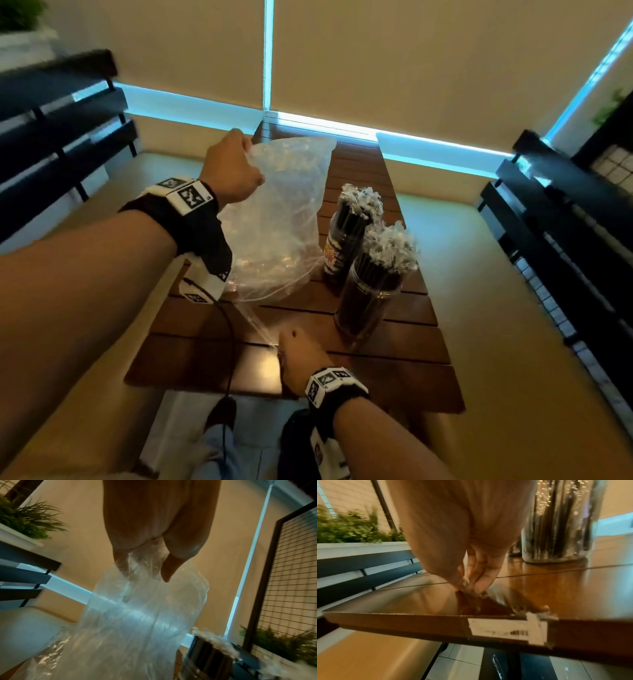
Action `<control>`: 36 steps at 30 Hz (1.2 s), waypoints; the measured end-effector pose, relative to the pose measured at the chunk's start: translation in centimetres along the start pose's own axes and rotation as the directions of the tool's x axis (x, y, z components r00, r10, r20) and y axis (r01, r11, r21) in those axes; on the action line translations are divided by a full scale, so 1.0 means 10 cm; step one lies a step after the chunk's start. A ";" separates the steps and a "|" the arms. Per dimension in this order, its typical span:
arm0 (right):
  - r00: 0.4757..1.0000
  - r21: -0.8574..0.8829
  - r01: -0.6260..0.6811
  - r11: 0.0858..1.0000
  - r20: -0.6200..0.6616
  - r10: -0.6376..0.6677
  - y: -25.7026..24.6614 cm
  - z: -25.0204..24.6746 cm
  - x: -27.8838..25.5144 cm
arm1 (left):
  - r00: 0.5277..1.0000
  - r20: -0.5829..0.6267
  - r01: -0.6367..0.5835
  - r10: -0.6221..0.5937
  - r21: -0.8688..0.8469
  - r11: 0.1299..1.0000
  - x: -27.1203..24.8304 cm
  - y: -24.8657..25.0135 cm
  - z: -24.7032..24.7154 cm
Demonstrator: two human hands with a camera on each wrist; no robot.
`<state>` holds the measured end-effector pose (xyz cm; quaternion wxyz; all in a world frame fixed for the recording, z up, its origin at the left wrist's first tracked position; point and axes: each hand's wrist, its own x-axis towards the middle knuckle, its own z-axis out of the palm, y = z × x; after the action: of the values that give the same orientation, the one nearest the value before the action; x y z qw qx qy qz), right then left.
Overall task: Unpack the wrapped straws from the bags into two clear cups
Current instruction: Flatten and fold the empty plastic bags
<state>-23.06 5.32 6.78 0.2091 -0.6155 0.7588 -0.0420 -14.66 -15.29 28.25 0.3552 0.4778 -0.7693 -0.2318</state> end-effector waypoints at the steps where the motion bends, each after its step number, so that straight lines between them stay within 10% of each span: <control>1: 1.000 -0.002 -0.009 1.000 -0.019 0.009 0.01 -0.01 -0.04 | 0.999 -0.031 -0.035 0.036 0.002 0.999 -0.06 0.07 -0.06; 10: 0.969 -0.134 -0.158 0.978 -0.213 0.127 0.11 -0.34 -0.05 | 0.833 0.021 -0.535 0.553 0.290 0.794 -0.87 0.08 -0.18; 13: 0.964 -0.108 -0.196 0.975 -0.202 0.172 0.14 -0.31 -0.04 | 0.858 0.286 -0.508 0.426 0.358 0.783 -1.17 -0.40 0.05; 18: 0.966 -0.010 -0.179 0.984 -0.190 0.174 0.12 -0.19 -0.02 | 0.735 0.628 -0.455 0.256 0.177 0.873 -1.57 -0.98 0.46; 24: 0.997 0.045 0.045 0.998 -0.061 -0.042 0.12 -0.20 -0.15 | 0.643 0.762 -0.465 0.074 0.312 0.828 -1.81 -1.20 0.75; 30: 0.904 -0.369 0.334 0.868 -0.136 -0.405 0.10 -0.40 -0.30 | 0.626 0.777 -0.412 -0.072 0.408 0.815 -1.87 -1.24 0.90; 36: 0.965 -0.414 0.252 0.875 0.043 -0.257 0.14 -0.17 -0.10 | 0.598 0.801 -0.451 0.015 0.321 0.833 -1.91 -1.29 0.87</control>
<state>-24.85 6.27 8.17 0.0609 -0.7399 0.6640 0.0893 -8.43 -3.54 7.44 -0.1148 0.2963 -0.9349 -0.1583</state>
